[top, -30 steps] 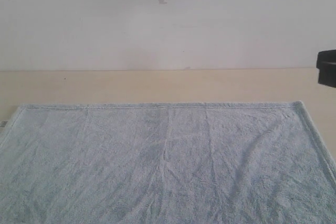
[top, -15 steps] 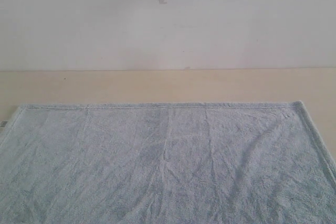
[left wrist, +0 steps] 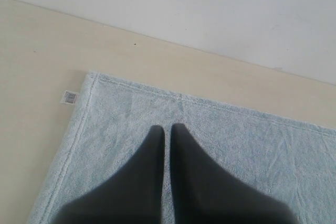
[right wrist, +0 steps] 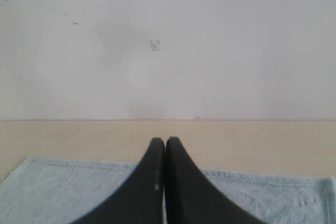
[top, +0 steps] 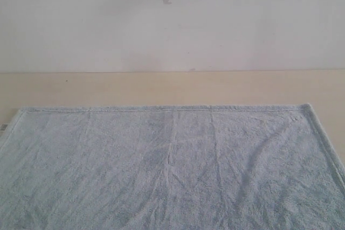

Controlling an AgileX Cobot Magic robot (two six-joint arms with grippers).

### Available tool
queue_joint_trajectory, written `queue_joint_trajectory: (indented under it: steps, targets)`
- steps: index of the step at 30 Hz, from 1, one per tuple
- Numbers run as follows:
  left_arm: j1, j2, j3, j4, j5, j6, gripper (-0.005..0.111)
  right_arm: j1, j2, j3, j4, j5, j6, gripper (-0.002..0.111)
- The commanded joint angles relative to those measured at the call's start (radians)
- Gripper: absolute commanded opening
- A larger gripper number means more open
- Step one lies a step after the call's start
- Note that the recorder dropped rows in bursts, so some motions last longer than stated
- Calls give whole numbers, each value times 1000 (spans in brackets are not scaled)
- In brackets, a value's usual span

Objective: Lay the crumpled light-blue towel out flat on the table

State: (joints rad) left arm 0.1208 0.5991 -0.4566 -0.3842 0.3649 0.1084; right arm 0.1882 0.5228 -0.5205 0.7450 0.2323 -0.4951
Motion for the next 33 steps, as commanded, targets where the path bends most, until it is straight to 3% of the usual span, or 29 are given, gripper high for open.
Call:
queue_joint_trajectory:
  steps: [1,5,12,23,33]
  targets:
    - [-5,-3,4,-9,-9,-2,4,2,-157,180,-264,-191,26,0]
    - [-5,-3,4,-9,-9,-2,4,2,-314,344,-419,-272,171,0]
    - [-5,-3,4,-9,-9,-2,4,2,-523,511,-604,-195,471,0]
    - [-3,-28,4,-9,-9,-2,4,2,-523,521,-654,-61,495,0]
    - [-3,-312,4,-9,-5,-2,4,2,-523,521,-650,-26,495,0]
